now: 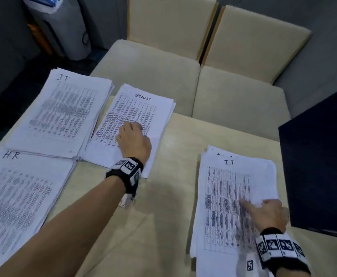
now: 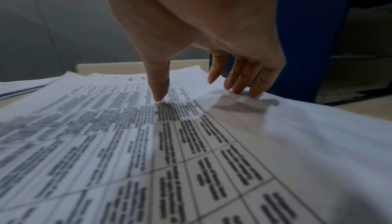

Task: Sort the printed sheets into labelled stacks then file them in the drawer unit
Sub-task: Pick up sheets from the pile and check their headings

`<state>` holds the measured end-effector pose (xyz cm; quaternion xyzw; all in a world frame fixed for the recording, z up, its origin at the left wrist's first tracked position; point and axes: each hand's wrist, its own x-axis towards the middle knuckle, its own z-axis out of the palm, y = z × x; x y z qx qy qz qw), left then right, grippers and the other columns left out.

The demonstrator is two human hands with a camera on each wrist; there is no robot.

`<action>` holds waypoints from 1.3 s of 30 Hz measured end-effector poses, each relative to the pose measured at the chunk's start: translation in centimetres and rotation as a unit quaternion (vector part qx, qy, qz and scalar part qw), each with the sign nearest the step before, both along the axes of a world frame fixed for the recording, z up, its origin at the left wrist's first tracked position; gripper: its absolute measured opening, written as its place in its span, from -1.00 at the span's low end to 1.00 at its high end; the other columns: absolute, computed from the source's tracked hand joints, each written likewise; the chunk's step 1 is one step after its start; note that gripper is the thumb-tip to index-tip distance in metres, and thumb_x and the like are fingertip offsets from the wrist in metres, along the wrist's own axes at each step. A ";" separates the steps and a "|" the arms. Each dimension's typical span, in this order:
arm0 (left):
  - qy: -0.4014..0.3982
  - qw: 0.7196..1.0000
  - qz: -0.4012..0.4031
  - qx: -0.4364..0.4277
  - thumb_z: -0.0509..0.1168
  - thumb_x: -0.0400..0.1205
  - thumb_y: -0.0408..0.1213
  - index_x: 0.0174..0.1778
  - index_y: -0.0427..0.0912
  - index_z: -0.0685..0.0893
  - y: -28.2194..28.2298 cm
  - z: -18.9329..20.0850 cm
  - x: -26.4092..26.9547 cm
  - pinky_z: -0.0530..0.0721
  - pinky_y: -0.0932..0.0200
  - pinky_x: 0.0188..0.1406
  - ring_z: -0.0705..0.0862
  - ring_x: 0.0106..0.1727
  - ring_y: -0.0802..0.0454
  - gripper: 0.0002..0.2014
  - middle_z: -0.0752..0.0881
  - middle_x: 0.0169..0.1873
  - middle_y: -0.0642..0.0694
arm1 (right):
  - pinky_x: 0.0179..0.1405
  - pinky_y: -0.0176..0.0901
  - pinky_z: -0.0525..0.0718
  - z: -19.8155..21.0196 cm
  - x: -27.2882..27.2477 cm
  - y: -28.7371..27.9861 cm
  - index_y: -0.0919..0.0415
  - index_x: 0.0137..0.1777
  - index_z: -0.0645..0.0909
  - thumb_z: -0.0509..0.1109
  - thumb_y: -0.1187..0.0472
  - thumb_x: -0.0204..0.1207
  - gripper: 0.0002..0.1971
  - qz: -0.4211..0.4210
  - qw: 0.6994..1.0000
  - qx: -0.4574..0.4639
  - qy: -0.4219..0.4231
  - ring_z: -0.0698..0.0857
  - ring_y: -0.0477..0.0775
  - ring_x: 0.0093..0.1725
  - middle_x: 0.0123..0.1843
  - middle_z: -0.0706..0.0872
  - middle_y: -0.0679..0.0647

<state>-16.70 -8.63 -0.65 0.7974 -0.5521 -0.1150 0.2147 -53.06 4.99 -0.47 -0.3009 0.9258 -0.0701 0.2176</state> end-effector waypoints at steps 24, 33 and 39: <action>0.024 0.972 -0.108 0.207 0.14 0.77 -0.03 -0.23 -0.18 0.58 12.9 -0.8 -17.6 0.58 0.10 -0.20 0.70 -0.13 -0.18 -0.64 0.74 -0.13 -0.21 | 0.35 0.30 0.69 2.7 -11.3 2.5 0.27 0.15 0.74 0.50 0.51 0.49 -0.73 -0.041 0.887 -0.285 -0.360 0.82 0.29 0.14 0.11 0.85 0.22; -0.064 0.982 -0.115 0.136 0.07 0.77 0.11 -0.15 -0.13 0.63 12.1 2.4 -16.7 0.51 0.09 -0.23 0.71 -0.09 -0.14 -0.58 0.69 -0.18 -0.08 | 0.14 0.20 0.81 7.0 -8.2 -0.2 0.36 0.33 0.66 0.40 0.48 0.59 -0.68 -0.010 0.798 -0.290 -0.528 0.83 0.29 0.18 0.18 0.85 0.28; 0.443 0.895 -0.027 0.051 0.00 0.66 0.42 -0.33 -0.10 0.28 12.6 5.3 -14.2 0.37 0.13 -0.27 0.33 -0.41 0.03 -0.40 0.34 -0.44 -0.02 | 0.25 0.18 0.77 6.7 -3.6 -2.3 0.30 0.24 0.69 0.43 0.43 0.59 -0.76 0.023 0.795 -0.287 -0.533 0.82 0.26 0.22 0.19 0.85 0.24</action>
